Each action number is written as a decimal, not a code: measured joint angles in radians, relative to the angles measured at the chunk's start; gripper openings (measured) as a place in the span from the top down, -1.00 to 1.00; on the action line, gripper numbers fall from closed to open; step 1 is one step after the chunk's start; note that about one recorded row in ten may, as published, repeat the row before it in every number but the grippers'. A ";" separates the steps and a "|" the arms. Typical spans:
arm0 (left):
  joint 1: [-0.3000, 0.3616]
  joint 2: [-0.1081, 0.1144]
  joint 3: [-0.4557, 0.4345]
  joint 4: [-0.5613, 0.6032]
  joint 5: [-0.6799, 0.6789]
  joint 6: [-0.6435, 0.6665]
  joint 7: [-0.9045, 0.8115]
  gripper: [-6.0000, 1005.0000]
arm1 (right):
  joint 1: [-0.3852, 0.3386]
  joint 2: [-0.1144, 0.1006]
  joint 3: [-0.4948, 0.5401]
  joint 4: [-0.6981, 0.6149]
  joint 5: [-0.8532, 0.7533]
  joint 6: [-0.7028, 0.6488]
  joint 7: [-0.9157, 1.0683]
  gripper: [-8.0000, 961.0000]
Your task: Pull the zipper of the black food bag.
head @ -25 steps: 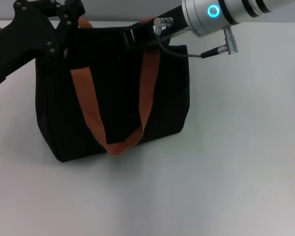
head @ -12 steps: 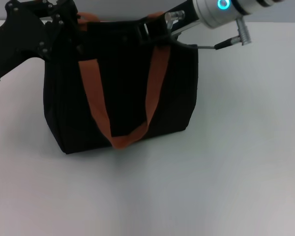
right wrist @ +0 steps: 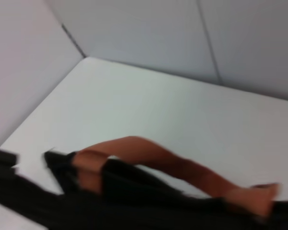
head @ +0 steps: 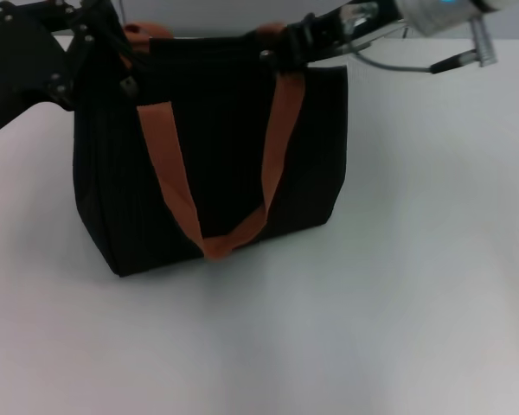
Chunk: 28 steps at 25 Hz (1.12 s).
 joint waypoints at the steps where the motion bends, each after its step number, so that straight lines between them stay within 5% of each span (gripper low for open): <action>1: 0.002 0.000 0.000 0.000 -0.002 0.001 0.000 0.93 | -0.010 0.000 0.013 -0.014 -0.008 -0.005 0.000 0.98; 5: 0.006 0.001 -0.001 0.001 -0.002 0.011 0.000 0.93 | -0.066 0.000 0.070 -0.087 -0.004 -0.029 -0.009 0.98; 12: 0.012 0.000 0.000 -0.006 -0.004 0.019 -0.001 0.93 | -0.183 -0.002 0.163 -0.061 0.269 -0.019 -0.233 0.99; 16: 0.023 -0.003 -0.001 -0.011 -0.005 0.020 -0.022 0.93 | -0.234 -0.009 0.280 0.127 0.537 -0.062 -0.545 0.79; 18: 0.032 -0.004 0.000 -0.025 -0.005 0.016 -0.037 0.93 | -0.259 -0.023 0.397 0.315 0.721 -0.201 -0.857 0.70; 22: 0.046 -0.004 0.000 -0.036 -0.005 0.012 -0.065 0.93 | -0.272 -0.054 0.479 0.520 0.793 -0.362 -1.148 0.54; 23: 0.057 -0.004 -0.001 -0.041 -0.005 0.009 -0.095 0.92 | -0.281 -0.077 0.497 0.632 0.797 -0.453 -1.327 0.50; 26: 0.069 -0.004 -0.001 -0.047 -0.005 0.004 -0.130 0.92 | -0.296 -0.091 0.487 0.695 0.789 -0.515 -1.475 0.39; 28: 0.088 -0.004 0.000 -0.051 -0.003 -0.002 -0.171 0.87 | -0.336 -0.082 0.447 0.724 0.729 -0.557 -1.671 0.31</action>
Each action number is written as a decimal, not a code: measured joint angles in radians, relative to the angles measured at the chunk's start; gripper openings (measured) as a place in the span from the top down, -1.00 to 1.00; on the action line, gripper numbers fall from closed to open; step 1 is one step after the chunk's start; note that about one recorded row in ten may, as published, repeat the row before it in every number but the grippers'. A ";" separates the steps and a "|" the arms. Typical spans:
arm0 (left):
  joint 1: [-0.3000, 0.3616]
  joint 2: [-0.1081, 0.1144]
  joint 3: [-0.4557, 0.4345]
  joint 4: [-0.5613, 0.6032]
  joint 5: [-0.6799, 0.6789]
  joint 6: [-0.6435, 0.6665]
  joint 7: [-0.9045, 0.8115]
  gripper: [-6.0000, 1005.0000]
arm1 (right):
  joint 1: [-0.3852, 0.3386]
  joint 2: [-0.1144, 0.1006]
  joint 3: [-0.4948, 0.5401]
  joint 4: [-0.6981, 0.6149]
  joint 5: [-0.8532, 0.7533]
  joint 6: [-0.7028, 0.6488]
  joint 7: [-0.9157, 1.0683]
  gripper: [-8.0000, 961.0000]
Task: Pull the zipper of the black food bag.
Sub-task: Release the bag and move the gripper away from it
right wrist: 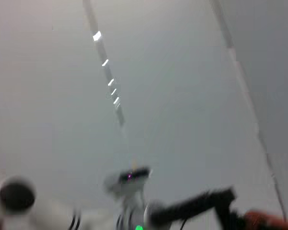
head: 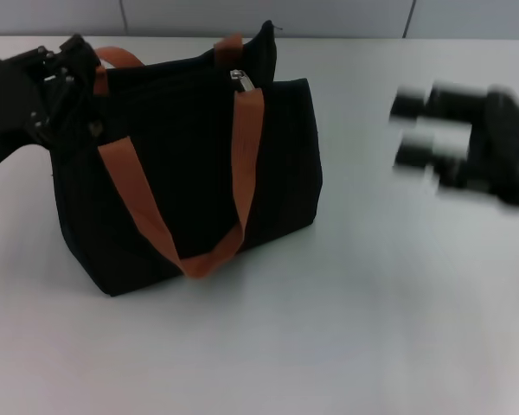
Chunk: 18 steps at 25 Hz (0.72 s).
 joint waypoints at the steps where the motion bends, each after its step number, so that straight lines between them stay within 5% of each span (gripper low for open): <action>1: 0.000 0.000 0.000 0.000 0.000 0.000 0.000 0.82 | 0.000 0.000 0.000 0.000 0.000 0.000 0.000 0.14; 3: 0.013 0.002 0.004 0.002 0.004 -0.001 -0.034 0.71 | -0.014 0.021 -0.010 0.001 -0.065 0.002 -0.076 -0.18; 7: 0.031 0.028 0.016 0.049 0.036 0.006 -0.163 0.51 | -0.014 0.055 -0.011 0.004 -0.174 0.043 -0.125 -0.23; 18: 0.020 0.189 0.019 0.326 0.319 0.083 -0.570 -0.07 | 0.003 0.072 -0.012 0.007 -0.224 0.091 -0.162 -0.26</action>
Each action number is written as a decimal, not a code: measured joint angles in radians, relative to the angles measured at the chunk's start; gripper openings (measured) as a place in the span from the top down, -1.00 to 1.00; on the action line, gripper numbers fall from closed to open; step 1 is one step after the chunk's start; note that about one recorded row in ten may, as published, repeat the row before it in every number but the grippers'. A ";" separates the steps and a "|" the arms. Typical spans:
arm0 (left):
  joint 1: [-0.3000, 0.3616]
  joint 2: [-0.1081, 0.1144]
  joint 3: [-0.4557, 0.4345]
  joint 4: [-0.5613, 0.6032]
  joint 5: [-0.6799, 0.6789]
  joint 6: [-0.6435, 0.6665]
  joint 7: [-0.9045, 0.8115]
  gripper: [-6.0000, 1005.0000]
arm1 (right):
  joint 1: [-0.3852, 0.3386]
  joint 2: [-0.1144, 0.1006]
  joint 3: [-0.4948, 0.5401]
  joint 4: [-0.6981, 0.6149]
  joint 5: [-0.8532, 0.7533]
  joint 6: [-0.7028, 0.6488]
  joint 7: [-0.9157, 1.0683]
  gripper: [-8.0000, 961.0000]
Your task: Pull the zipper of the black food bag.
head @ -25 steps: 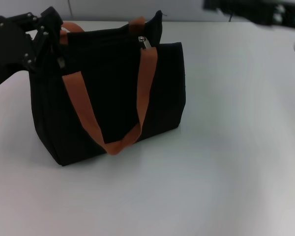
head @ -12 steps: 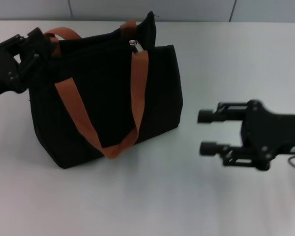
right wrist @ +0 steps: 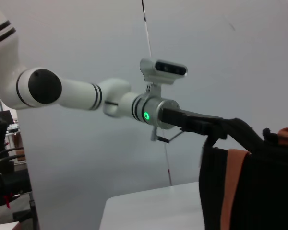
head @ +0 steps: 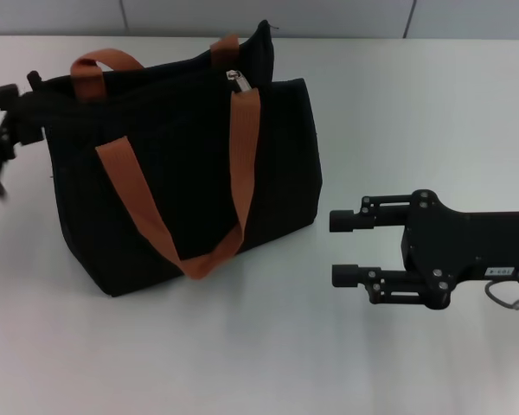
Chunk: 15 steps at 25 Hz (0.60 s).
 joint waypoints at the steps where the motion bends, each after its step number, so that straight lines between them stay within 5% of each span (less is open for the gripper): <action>1: -0.005 0.011 0.001 0.023 0.034 0.010 -0.018 -0.15 | 0.002 0.001 0.000 0.000 0.000 0.007 0.000 -0.27; 6: -0.004 0.018 -0.009 0.099 0.061 0.105 -0.019 -0.41 | 0.016 0.003 0.000 0.024 0.003 0.046 0.000 -0.27; 10: 0.010 -0.010 -0.047 0.117 -0.024 0.194 0.042 -0.48 | 0.033 0.004 -0.004 0.045 0.002 0.061 -0.005 -0.28; 15: 0.031 -0.064 0.045 0.068 -0.138 0.202 0.160 -0.49 | 0.042 0.005 -0.010 0.083 0.000 0.073 -0.053 -0.29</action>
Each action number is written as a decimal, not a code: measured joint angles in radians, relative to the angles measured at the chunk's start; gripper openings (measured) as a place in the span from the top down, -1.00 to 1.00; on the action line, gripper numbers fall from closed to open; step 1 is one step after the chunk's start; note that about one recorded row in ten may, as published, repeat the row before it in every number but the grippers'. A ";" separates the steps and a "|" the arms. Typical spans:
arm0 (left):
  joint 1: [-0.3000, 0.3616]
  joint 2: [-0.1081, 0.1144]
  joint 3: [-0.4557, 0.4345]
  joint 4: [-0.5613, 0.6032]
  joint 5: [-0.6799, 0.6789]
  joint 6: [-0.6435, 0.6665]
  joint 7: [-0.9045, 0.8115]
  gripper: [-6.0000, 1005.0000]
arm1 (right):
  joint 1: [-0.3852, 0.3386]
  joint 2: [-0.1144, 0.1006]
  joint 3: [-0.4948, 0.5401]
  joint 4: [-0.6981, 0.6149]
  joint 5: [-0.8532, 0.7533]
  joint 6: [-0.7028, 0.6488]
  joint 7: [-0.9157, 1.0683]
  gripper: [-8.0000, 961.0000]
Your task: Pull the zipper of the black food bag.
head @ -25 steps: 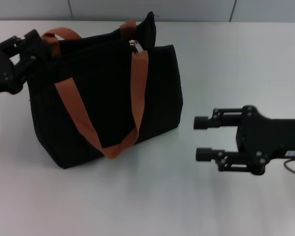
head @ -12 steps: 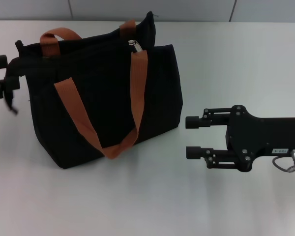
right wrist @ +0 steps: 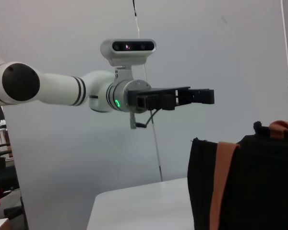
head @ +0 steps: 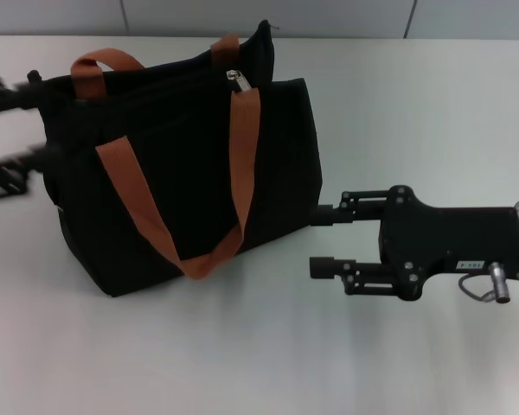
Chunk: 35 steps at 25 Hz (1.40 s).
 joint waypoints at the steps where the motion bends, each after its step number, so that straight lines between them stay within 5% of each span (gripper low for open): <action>1: 0.000 -0.012 0.026 -0.018 -0.005 0.000 0.025 -0.49 | 0.000 0.000 0.000 0.009 0.000 0.002 -0.012 -0.29; 8: 0.008 -0.089 0.206 -0.176 0.009 0.000 0.241 -0.49 | 0.001 0.002 -0.007 0.073 -0.003 0.043 -0.073 -0.30; 11: 0.009 -0.103 0.239 -0.253 0.062 -0.008 0.309 -0.49 | -0.004 0.003 -0.013 0.100 -0.008 0.044 -0.111 -0.37; 16: 0.014 -0.101 0.235 -0.352 0.160 -0.062 0.366 -0.49 | -0.016 0.002 -0.016 0.147 -0.021 0.045 -0.157 -0.67; 35: 0.015 -0.096 0.235 -0.373 0.199 -0.112 0.398 -0.49 | -0.023 0.002 -0.065 0.175 -0.023 0.041 -0.191 -0.68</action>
